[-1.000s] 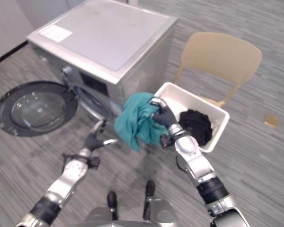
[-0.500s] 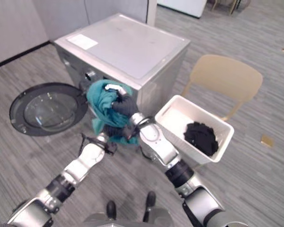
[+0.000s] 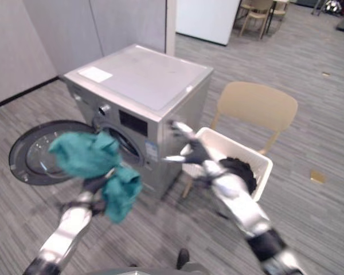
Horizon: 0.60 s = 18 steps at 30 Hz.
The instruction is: Grab the laundry basket,head to the washer,open it,put in the laundry and shut it.
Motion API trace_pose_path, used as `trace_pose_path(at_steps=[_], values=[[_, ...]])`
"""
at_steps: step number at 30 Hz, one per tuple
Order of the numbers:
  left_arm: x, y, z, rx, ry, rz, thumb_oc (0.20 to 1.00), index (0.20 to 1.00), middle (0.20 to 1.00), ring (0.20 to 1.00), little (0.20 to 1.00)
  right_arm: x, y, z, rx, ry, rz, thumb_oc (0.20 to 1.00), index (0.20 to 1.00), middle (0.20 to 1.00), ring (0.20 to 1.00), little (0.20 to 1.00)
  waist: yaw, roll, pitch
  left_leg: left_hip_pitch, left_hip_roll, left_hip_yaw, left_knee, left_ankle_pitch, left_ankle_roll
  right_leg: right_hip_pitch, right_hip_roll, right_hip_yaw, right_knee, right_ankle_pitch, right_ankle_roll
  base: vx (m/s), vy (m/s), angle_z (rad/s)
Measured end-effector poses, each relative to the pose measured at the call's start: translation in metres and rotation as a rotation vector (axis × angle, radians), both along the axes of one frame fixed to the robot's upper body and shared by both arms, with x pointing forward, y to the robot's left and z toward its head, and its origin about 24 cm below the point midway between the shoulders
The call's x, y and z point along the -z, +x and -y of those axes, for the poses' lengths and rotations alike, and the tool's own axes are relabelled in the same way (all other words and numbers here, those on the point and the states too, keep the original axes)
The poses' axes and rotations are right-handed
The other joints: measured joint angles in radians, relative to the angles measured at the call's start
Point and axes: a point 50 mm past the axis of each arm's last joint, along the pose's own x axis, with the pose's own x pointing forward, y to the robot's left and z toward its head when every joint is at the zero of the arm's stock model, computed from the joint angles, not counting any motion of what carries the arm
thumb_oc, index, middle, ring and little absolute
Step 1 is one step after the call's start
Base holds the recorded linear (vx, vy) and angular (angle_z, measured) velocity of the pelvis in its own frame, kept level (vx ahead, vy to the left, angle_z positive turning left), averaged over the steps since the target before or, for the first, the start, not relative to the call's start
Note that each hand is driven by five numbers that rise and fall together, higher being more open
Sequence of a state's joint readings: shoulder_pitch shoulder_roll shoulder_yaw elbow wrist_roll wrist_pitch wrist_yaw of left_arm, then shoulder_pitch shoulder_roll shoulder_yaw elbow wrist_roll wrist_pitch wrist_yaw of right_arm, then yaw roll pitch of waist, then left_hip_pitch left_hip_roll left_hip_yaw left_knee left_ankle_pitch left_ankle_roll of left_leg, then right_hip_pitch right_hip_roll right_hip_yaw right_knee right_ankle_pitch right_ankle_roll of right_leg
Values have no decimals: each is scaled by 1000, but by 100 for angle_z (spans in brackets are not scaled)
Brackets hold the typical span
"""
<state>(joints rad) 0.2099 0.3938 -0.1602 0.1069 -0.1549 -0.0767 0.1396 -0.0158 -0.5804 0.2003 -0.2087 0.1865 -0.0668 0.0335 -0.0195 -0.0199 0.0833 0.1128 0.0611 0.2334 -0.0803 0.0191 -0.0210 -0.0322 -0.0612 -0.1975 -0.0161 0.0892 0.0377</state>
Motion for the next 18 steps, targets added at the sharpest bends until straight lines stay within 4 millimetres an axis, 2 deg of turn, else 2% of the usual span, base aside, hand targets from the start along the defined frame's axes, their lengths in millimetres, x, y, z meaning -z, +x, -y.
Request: trace_pose_path(at_steps=[1,3,4,6,9,10,13,15,17,18], values=[[13,-16,-13,-50,14,-70,200,200,200,200,200,10,-6,18,75,-68,-34,1000,1000,1000,1000,1000,-5,5,-2,1,0,0,0,-1,1,5,1,0,-8,1,0,15,-38,-4],[30,-30,-28,-93,33,-172,200,200,200,200,200,33,-19,40,146,-179,-123,1000,1000,1000,1000,1000,-8,10,-2,-1,1,-1,-1,-2,2,5,3,1,-11,1,1,20,-41,-1],[35,-34,-31,-97,34,-199,200,200,200,200,200,44,-24,45,162,-209,-170,1000,1000,1000,1000,1000,-7,10,-2,-1,2,-1,-1,-2,2,5,4,0,-11,1,1,0,0,0],[54,-51,-37,-113,27,-317,200,200,200,200,200,97,-51,59,211,-289,-416,1000,1000,1000,1000,1000,-6,13,0,-6,2,-7,-4,-6,3,2,4,-3,-11,1,1,-10,-44,2],[73,-63,-40,-165,-12,-402,200,200,200,200,200,131,-65,64,248,-311,-557,1000,1000,1000,1000,1000,-4,20,3,-15,2,-9,-6,-15,2,-1,2,-2,-9,1,1,3,-54,3],[85,-76,-43,-224,-37,-466,200,200,200,200,200,150,-75,67,270,-329,-644,1000,1000,1000,1000,1000,-4,24,5,-21,2,-15,-6,-15,2,-8,1,-6,-6,-2,-4,14,-60,6],[98,-96,-45,-282,-60,-553,200,200,200,200,200,162,-83,68,278,-336,-707,1000,1000,1000,1000,1000,-2,35,16,-37,1,-29,-3,-9,6,-21,-1,-15,0,-3,-5,-39,-73,9],[101,-99,-46,-296,-60,-573,200,200,200,200,200,164,-82,69,284,-339,-714,1000,1000,1000,1000,1000,6,36,24,-63,2,-33,20,-12,9,-37,-2,-17,7,-5,-7,-115,-74,10],[101,-99,-46,-301,-58,-574,200,200,200,200,200,160,-75,69,285,-339,-691,1000,1000,1000,1000,1000,24,41,49,-94,3,-45,51,-10,7,-54,-4,-24,20,-5,-7,-159,-95,28],[100,-85,-46,-314,-61,-548,200,200,200,200,200,157,-65,68,288,-343,-666,1000,1000,1000,1000,1000,27,46,92,-158,5,-85,104,-8,-3,-77,-4,-53,35,-5,-7,-122,-77,59]])
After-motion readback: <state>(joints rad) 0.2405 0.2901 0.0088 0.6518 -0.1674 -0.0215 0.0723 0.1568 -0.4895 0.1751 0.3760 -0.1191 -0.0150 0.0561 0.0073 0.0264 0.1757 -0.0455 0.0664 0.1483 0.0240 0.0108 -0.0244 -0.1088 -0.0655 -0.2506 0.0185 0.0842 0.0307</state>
